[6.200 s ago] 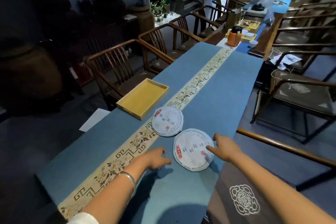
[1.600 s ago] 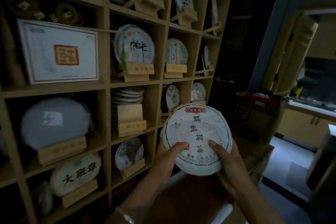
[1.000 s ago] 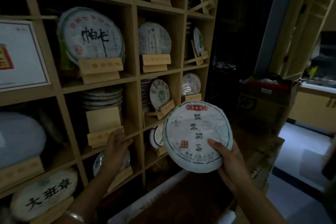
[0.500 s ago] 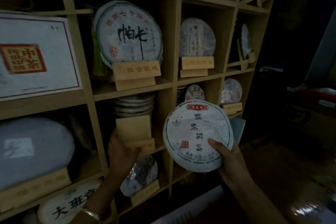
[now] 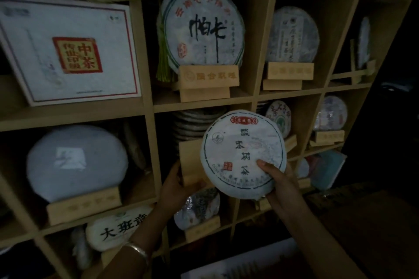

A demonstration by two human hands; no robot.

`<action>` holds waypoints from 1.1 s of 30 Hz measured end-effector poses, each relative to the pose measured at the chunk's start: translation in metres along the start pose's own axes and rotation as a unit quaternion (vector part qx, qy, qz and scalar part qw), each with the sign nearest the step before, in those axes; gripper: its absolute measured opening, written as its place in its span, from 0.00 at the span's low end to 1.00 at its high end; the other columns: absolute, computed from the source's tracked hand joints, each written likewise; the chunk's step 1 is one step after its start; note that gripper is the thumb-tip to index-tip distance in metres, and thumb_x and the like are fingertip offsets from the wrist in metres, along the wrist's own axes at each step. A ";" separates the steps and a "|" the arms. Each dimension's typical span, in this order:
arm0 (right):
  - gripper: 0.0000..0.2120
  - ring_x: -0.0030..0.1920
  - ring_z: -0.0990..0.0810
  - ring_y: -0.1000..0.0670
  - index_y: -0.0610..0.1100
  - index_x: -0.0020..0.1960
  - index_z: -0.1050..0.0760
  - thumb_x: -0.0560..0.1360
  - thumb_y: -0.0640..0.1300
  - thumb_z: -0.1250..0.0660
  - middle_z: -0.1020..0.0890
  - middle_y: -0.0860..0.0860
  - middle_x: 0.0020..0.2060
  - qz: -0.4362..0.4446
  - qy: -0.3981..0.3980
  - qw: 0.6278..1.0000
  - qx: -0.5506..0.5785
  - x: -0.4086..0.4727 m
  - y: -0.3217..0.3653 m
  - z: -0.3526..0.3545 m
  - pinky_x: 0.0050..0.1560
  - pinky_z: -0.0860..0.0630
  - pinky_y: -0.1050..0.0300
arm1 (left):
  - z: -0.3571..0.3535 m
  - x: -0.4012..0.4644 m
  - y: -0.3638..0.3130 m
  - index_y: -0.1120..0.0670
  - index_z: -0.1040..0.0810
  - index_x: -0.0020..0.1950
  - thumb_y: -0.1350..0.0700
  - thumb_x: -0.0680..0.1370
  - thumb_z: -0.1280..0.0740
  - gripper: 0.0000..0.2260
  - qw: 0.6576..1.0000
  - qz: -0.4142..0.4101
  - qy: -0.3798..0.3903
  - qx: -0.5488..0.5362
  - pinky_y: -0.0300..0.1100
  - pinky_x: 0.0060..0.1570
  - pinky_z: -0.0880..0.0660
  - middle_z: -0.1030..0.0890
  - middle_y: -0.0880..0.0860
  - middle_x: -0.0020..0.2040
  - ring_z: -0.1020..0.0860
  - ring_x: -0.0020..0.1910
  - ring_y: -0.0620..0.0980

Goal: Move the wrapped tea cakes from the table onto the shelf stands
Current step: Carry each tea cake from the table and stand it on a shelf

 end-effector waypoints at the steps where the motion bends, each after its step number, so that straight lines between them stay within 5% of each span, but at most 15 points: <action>1: 0.27 0.62 0.19 0.44 0.46 0.69 0.27 0.71 0.37 0.31 0.18 0.46 0.62 0.003 0.004 1.000 0.000 0.000 0.002 -0.002 0.57 0.20 0.41 | -0.001 -0.005 -0.004 0.50 0.31 0.70 0.61 0.66 0.19 0.36 1.000 0.003 0.007 -0.015 0.39 0.52 0.22 0.23 0.49 0.64 0.21 0.58 0.44; 5: 0.30 0.62 0.20 0.44 0.47 0.71 0.28 0.69 0.36 0.31 0.18 0.47 0.62 0.003 0.021 0.999 0.028 0.004 0.015 -0.013 0.57 0.20 0.43 | -0.007 -0.030 -0.020 0.48 0.27 0.62 0.60 0.62 0.17 0.32 0.998 0.030 0.050 -0.031 0.46 0.54 0.20 0.20 0.50 0.60 0.20 0.58 0.48; 9: 0.29 0.62 0.20 0.46 0.48 0.70 0.27 0.70 0.36 0.31 0.19 0.48 0.63 0.023 0.056 0.997 0.056 0.004 0.037 -0.029 0.58 0.20 0.44 | -0.014 -0.053 -0.044 0.49 0.26 0.62 0.53 0.58 0.16 0.36 0.993 0.051 0.092 -0.045 0.37 0.47 0.20 0.19 0.50 0.59 0.19 0.54 0.43; 13: 0.27 0.60 0.18 0.48 0.50 0.66 0.25 0.69 0.36 0.30 0.17 0.49 0.60 0.047 0.080 0.994 0.055 0.000 0.050 -0.041 0.52 0.17 0.50 | -0.017 -0.064 -0.070 0.50 0.26 0.63 0.59 0.63 0.18 0.32 0.993 0.039 0.111 -0.031 0.36 0.44 0.21 0.18 0.50 0.56 0.18 0.50 0.40; 16: 0.25 0.58 0.17 0.48 0.53 0.64 0.23 0.69 0.36 0.29 0.16 0.50 0.59 0.068 0.085 0.993 0.049 -0.001 0.058 -0.043 0.48 0.17 0.52 | -0.016 -0.069 -0.085 0.50 0.26 0.63 0.54 0.57 0.15 0.37 0.992 0.031 0.114 -0.047 0.37 0.43 0.20 0.17 0.51 0.55 0.17 0.50 0.43; 21: 0.28 0.61 0.19 0.47 0.52 0.66 0.25 0.68 0.36 0.28 0.17 0.50 0.61 0.111 0.103 0.988 0.007 -0.002 0.072 -0.039 0.53 0.18 0.49 | -0.022 -0.066 -0.096 0.49 0.24 0.61 0.50 0.53 0.17 0.38 0.990 0.029 0.114 -0.082 0.38 0.41 0.20 0.16 0.52 0.53 0.16 0.50 0.47; 24: 0.29 0.61 0.19 0.47 0.53 0.66 0.25 0.67 0.40 0.25 0.18 0.49 0.62 0.116 0.095 0.988 -0.046 -0.001 0.074 -0.032 0.55 0.19 0.47 | -0.029 -0.062 -0.099 0.46 0.23 0.59 0.49 0.53 0.17 0.36 0.987 0.033 0.119 -0.102 0.37 0.37 0.20 0.15 0.43 0.47 0.16 0.47 0.45; 33: 0.31 0.59 0.17 0.49 0.48 0.68 0.26 0.66 0.47 0.24 0.17 0.49 0.60 0.069 0.104 0.982 -0.144 0.001 0.068 -0.011 0.50 0.18 0.57 | -0.035 -0.057 -0.111 0.45 0.22 0.58 0.51 0.54 0.16 0.34 0.986 0.009 0.124 -0.108 0.38 0.44 0.20 0.14 0.46 0.52 0.16 0.52 0.47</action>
Point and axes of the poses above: each hand's wrist, its own x-axis towards the middle knuckle, its own z-axis out of the back of the hand, y = z × x, the point moved 9 cm from there along x, towards the middle knuckle
